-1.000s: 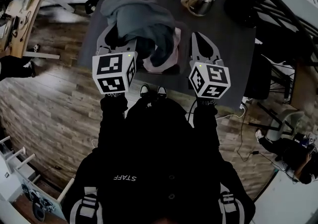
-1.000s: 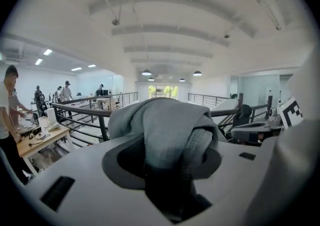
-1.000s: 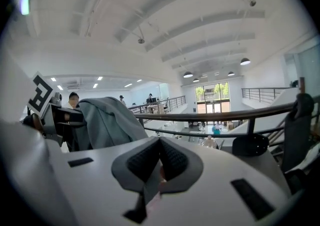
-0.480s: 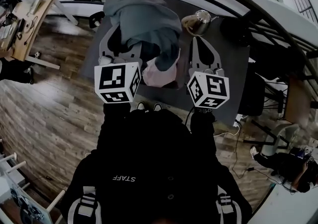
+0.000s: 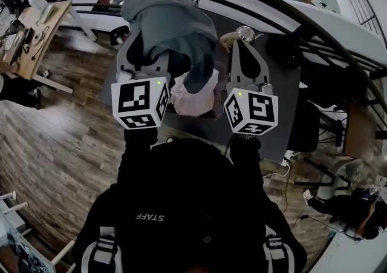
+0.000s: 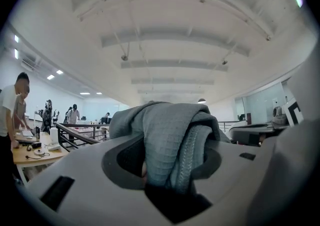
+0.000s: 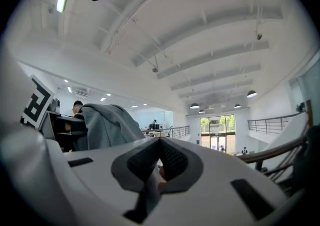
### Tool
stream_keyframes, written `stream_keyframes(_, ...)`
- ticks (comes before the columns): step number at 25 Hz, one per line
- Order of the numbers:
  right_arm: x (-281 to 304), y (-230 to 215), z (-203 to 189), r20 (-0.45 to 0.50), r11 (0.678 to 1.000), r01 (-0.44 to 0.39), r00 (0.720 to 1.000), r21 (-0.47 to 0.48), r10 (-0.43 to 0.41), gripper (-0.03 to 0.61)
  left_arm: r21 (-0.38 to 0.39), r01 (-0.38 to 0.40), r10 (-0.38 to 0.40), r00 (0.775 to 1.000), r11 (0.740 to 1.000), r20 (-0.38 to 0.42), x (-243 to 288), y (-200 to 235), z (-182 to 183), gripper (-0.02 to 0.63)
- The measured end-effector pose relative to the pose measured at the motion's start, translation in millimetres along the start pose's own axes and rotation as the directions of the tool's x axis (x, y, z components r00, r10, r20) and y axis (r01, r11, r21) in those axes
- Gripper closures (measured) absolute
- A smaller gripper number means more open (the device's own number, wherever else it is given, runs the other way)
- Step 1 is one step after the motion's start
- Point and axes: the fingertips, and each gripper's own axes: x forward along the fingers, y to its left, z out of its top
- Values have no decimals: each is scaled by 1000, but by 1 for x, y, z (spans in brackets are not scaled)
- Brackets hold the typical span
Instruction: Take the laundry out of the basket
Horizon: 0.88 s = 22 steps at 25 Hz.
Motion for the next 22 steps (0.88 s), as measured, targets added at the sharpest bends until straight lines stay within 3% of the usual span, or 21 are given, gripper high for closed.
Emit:
stream_keyframes(14, 12, 11, 17, 35, 999, -5, 999, -33, 6, 565, 27, -34, 34, 999, 999, 18, 1, 15, 10, 419)
stream_keyframes(22, 9, 18, 17, 43, 999, -17, 999, -29, 19, 565, 5, -39, 39, 999, 999, 13, -3, 18, 10, 419)
